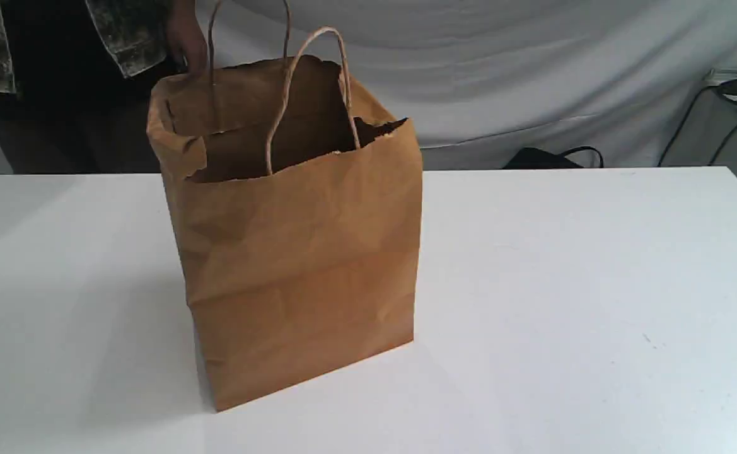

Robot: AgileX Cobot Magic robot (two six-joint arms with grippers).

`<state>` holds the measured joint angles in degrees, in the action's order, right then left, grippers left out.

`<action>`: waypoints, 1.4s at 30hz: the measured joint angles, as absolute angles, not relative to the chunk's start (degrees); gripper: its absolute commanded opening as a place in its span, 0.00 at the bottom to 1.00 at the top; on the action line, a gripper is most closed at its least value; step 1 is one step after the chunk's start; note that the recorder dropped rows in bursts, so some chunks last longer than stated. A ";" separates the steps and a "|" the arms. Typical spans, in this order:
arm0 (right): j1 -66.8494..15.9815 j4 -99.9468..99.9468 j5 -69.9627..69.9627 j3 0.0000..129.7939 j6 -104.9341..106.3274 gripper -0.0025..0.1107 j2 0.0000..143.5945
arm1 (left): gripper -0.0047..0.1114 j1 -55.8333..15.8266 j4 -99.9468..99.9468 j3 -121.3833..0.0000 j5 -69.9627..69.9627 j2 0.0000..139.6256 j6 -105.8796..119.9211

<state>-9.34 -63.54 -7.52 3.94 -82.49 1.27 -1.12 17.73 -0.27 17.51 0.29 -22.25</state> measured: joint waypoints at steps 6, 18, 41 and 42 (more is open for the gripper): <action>-9.34 -64.25 -12.91 3.71 -83.45 0.19 1.27 | 0.29 -1.12 17.73 -0.27 17.51 0.29 -22.25; -9.34 -67.65 -17.87 3.71 -81.84 0.19 1.27 | 0.29 -1.12 17.73 -0.27 17.51 0.29 -22.16; -9.34 -4.33 5.06 0.17 -6.34 0.19 1.27 | 0.29 -1.12 17.73 -0.27 17.51 0.29 -22.12; -9.34 -4.33 6.47 0.17 -6.35 0.19 1.27 | 0.29 -1.12 17.73 -0.27 17.51 0.29 -22.12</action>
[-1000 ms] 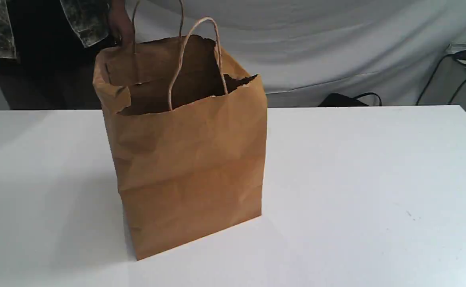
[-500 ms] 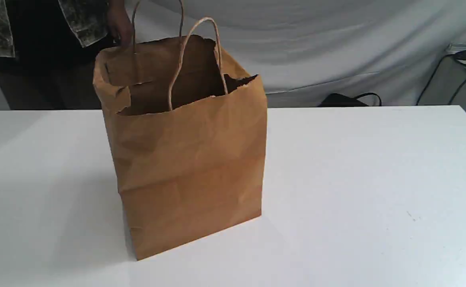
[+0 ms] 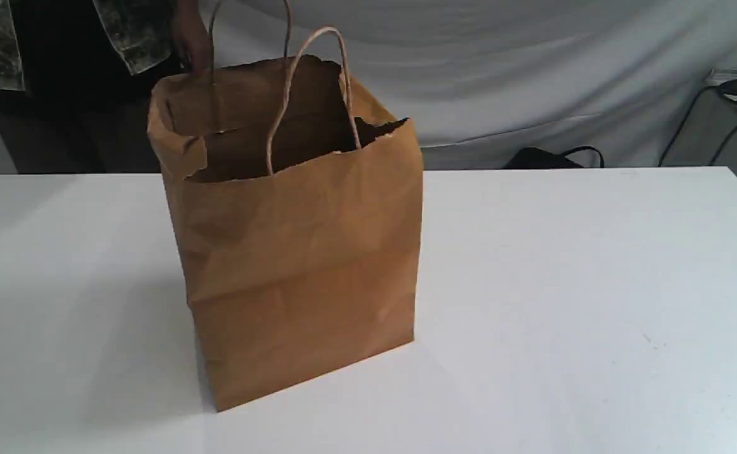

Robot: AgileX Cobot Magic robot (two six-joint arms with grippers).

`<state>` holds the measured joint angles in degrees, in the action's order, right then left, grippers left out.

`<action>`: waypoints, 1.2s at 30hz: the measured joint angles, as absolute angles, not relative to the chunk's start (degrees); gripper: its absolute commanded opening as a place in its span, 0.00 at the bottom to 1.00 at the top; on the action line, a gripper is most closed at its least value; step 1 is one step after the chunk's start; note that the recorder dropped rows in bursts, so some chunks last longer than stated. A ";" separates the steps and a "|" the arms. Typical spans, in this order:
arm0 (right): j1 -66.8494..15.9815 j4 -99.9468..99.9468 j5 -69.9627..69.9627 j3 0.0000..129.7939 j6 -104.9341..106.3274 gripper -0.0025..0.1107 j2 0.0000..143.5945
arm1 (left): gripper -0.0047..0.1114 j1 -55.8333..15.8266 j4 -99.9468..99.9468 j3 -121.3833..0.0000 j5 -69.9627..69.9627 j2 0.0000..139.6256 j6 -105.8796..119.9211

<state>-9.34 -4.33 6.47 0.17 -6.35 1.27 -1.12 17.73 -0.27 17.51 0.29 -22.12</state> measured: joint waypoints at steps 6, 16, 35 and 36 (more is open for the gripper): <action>-9.34 -6.13 11.05 0.17 -6.22 0.19 1.27 | 0.29 -1.12 17.73 -0.27 17.51 0.29 -22.12; -1.28 -12.43 14.85 0.17 -8.76 0.19 1.14 | 0.29 -1.12 17.73 -0.27 17.51 0.29 -22.12; 0.61 -13.17 18.64 0.17 -21.26 0.19 0.35 | 0.29 -1.12 17.73 -0.27 17.61 0.29 -22.03; 0.61 -13.17 18.77 0.17 -22.10 0.19 0.35 | 0.29 -1.12 17.73 -0.27 17.61 0.29 -22.03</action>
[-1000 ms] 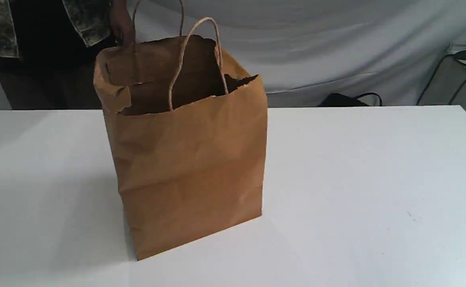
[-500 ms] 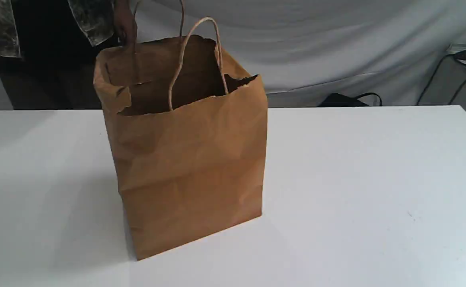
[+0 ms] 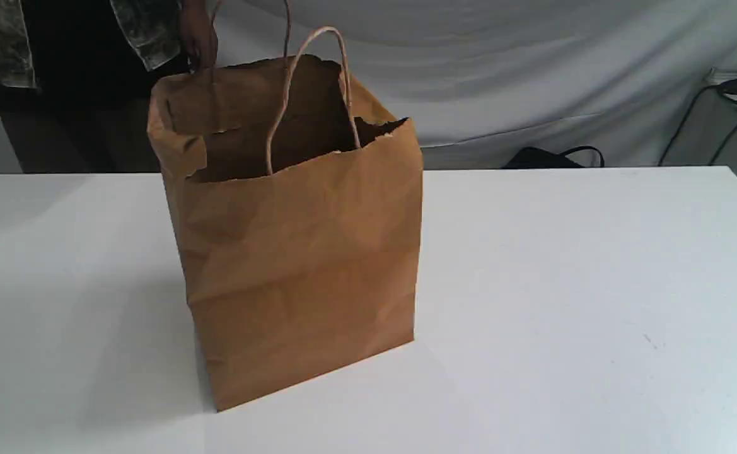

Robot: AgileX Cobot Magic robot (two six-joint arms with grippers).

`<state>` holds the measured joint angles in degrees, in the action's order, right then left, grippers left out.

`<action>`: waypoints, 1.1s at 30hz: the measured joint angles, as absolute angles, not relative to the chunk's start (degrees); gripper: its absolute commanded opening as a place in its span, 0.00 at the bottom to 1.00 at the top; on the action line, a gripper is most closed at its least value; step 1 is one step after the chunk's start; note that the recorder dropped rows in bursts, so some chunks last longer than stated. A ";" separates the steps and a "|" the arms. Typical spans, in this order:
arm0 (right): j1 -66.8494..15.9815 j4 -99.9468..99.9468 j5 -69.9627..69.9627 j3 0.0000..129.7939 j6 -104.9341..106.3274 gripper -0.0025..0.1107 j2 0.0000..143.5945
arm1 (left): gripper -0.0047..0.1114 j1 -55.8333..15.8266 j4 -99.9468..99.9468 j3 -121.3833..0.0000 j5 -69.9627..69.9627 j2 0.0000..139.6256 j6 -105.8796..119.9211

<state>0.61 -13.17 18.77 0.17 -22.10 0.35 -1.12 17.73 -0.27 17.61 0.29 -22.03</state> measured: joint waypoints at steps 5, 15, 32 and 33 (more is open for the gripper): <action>0.61 -13.17 19.10 0.17 -23.33 0.19 0.35 | 0.29 -1.12 17.73 -0.27 17.61 0.29 -22.03; 0.61 -13.17 19.22 0.17 -23.68 0.19 0.35 | 0.29 -1.12 17.73 -0.27 17.61 0.29 -22.03; 0.61 -16.37 19.43 0.17 -21.97 0.02 0.35 | 0.29 -1.12 17.73 -0.27 17.61 0.29 -22.03; 0.61 -16.50 19.54 0.17 -21.87 0.02 0.35 | 0.29 -1.12 17.73 -0.27 17.61 0.29 -22.03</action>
